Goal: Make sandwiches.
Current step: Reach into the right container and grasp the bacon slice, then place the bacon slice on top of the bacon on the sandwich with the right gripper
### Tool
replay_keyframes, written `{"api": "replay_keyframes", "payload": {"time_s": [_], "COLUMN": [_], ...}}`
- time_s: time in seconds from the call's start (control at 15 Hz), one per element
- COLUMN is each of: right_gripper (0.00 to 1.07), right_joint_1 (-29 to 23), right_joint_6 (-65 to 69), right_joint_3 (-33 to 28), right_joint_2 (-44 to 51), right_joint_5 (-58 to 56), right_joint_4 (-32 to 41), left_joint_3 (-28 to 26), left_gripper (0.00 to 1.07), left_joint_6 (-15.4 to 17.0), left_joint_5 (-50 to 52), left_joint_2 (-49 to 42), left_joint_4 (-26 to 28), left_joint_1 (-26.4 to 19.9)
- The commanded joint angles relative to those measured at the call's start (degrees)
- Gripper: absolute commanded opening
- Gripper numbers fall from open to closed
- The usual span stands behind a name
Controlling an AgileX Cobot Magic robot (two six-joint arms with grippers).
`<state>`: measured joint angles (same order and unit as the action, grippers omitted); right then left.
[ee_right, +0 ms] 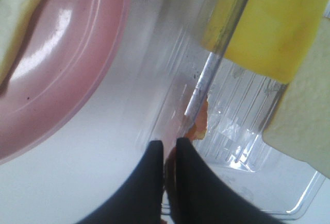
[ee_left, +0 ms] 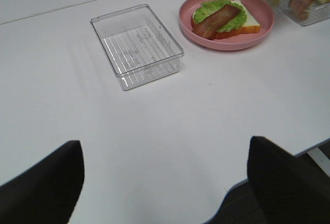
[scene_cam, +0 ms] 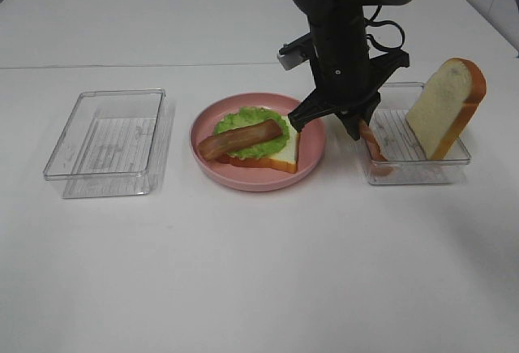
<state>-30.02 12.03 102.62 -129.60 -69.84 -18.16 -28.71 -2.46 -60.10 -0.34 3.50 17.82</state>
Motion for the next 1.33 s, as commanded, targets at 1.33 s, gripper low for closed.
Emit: {"api": "replay_keyframes", "payload": {"time_s": [1.33], "right_gripper": [0.00], "right_joint_1": [-0.06], "right_joint_6": [-0.74], "right_joint_3": [-0.17], "right_joint_2": [16.16], "right_joint_5": [-4.07], "right_joint_4": [11.34], "left_joint_3": [0.06], "left_gripper": [0.82], "left_joint_6": [-0.06], "left_joint_5": [0.52], "left_joint_2": [-0.46], "left_joint_4": [0.00], "left_joint_1": [0.11]}}
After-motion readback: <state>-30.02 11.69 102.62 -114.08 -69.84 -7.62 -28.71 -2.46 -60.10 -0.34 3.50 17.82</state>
